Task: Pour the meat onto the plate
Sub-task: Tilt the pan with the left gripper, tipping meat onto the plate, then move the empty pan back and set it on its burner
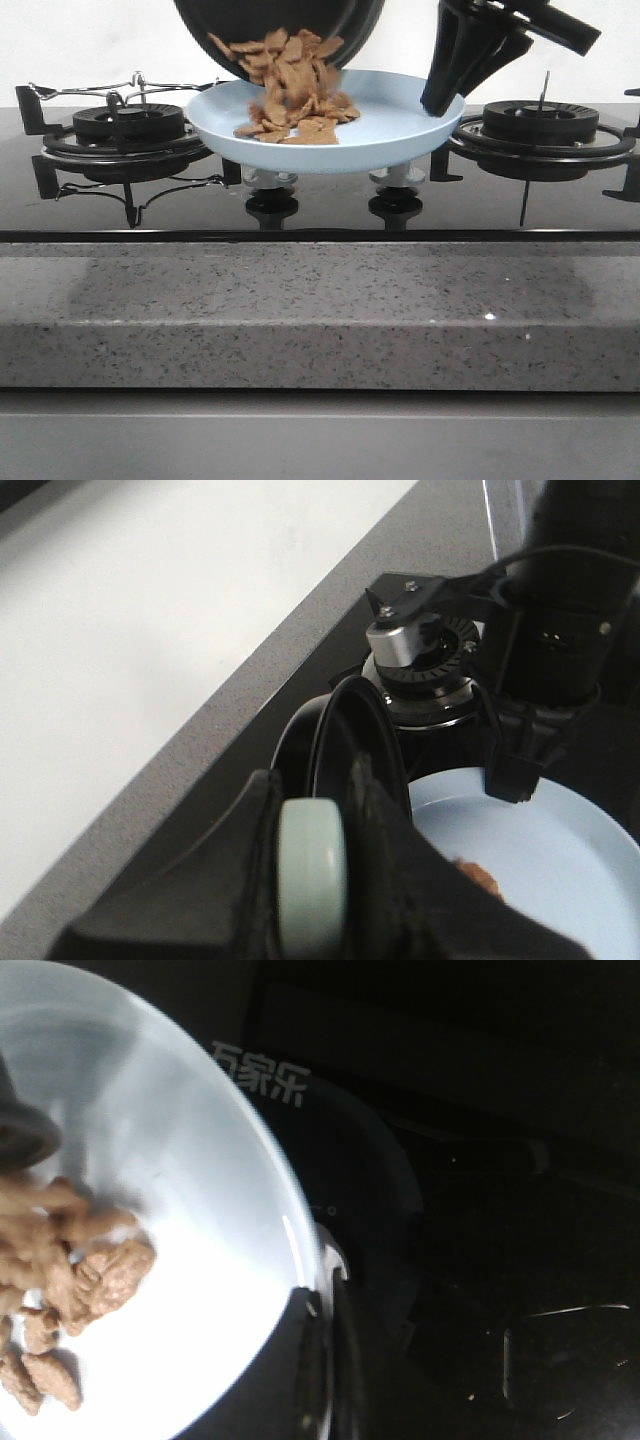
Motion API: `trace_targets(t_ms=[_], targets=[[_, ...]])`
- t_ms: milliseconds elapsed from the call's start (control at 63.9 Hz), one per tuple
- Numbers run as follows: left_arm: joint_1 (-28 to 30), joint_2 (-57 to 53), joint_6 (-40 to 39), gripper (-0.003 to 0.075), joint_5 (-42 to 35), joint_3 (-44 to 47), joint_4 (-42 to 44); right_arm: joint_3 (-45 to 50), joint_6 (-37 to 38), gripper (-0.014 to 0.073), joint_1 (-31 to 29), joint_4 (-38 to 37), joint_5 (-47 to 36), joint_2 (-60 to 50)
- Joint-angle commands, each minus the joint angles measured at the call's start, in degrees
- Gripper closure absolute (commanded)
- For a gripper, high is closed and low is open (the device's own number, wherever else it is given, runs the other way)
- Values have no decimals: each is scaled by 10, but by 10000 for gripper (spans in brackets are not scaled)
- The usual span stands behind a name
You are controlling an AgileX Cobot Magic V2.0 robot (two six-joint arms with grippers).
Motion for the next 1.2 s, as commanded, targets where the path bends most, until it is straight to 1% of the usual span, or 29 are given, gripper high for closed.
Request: trace_targets(t_ms=[0,156,266,344,469,594,735,860,939,1001,1064,1126,1189], targets=[[-26,-30,-1,741,-63,-21,33,-13,-4,652,-1,22,-16,-32],[-70,-38,-2,741,-74,-21,103,-13,-4,652,-1,22,-16,-32],[-94,-38,-2,741,-74,-21,130,-13,-4,652,-1,22,-16,-32],[-101,-38,-14,741,-75,-21,134,-13,-4,652,-1,22,-16,-32],[-97,-38,-47,741,-73,-21,134,-13,-4,652,-1,22,-16,-32],[-78,-45,-52,741,-60,-21,134,-13,-4,652,-1,22,-16,-32],[-48,-59,-68,741,-63,-21,98,-13,-4,652,-1,22,-16,-32],[8,-69,-68,741,-75,-21,23,-13,-4,652,-1,22,-16,-32],[66,-67,-87,741,-79,-21,-55,-13,-4,652,-1,22,-16,-32],[128,-60,-92,741,-75,-21,-127,-13,-4,652,-1,22,-16,-32],[193,-50,-92,740,-66,-21,-222,-13,-4,652,-1,22,-16,-32],[263,-35,-85,740,-39,-21,-332,-13,-4,652,-1,22,-16,-32],[333,-18,-76,740,-2,-21,-418,-13,-4,652,-1,22,-16,-32]])
